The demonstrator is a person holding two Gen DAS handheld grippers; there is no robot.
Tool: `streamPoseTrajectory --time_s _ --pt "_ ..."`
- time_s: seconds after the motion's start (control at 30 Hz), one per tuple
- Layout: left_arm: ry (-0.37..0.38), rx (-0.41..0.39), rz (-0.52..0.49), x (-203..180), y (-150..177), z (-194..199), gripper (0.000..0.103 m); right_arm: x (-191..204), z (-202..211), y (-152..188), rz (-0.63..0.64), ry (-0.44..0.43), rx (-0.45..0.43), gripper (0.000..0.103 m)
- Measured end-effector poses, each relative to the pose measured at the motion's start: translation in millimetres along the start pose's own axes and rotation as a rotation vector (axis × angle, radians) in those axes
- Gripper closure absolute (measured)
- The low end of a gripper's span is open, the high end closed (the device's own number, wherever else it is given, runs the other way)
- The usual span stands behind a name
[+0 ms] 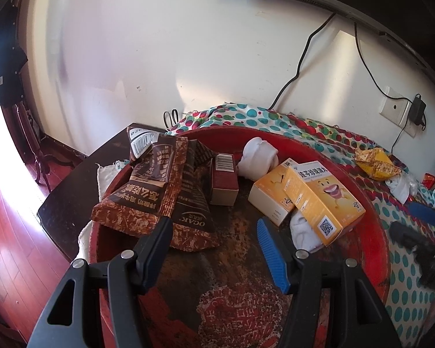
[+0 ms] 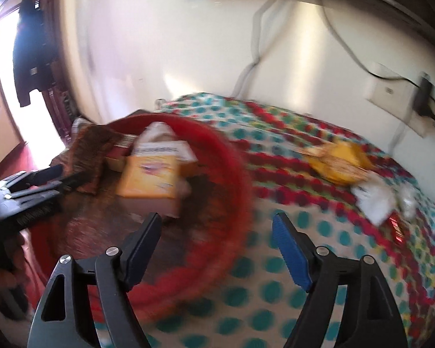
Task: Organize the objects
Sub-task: 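Grasp the white cloth on the bedspread with the right gripper, then grasp the yellow chip bag with the left gripper while the right gripper holds the white cloth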
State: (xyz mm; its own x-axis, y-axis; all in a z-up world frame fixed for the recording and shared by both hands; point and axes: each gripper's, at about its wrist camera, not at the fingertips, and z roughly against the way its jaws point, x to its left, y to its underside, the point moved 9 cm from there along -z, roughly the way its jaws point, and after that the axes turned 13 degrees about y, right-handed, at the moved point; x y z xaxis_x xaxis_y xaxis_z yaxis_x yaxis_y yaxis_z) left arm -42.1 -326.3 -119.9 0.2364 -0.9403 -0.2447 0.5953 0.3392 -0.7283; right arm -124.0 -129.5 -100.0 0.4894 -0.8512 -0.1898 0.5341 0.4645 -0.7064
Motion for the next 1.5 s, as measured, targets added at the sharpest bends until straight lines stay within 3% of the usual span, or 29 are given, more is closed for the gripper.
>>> streamPoseTrajectory --time_s 0.33,0.53,0.8,0.87,1.07,1.1,1.17,1.3,1.5 --pt "0.014 -0.001 -0.042 -14 2 -1 0.041 -157 -29 39 -0.22 0.215 0.087 0.026" --pt "0.022 -0.005 -0.086 -23 3 -2 0.041 -204 -57 44 -0.325 0.233 0.121 0.023" --pt "0.007 -0.019 -0.096 -23 4 0 0.041 -214 -99 13 -0.321 0.25 0.099 0.02" --pt "-0.006 -0.025 -0.098 -22 4 0 0.041 -216 -110 3 -0.296 0.287 0.09 0.02" --pt "0.019 -0.056 -0.147 -35 2 4 0.041 -218 -142 -8 -0.223 0.291 0.116 0.02" --pt "0.014 -0.06 -0.167 -37 2 4 0.041 -217 -147 -8 -0.223 0.273 0.132 0.023" --pt "0.002 -0.067 -0.234 -45 4 3 0.04 -212 -151 -10 -0.211 0.229 0.138 0.043" --pt "0.011 -0.03 -0.29 -59 11 -2 0.039 -202 -142 -5 -0.16 0.206 0.136 0.056" --pt "0.05 -0.038 -0.323 -93 5 7 0.039 -197 -92 25 -0.154 0.097 0.117 0.057"
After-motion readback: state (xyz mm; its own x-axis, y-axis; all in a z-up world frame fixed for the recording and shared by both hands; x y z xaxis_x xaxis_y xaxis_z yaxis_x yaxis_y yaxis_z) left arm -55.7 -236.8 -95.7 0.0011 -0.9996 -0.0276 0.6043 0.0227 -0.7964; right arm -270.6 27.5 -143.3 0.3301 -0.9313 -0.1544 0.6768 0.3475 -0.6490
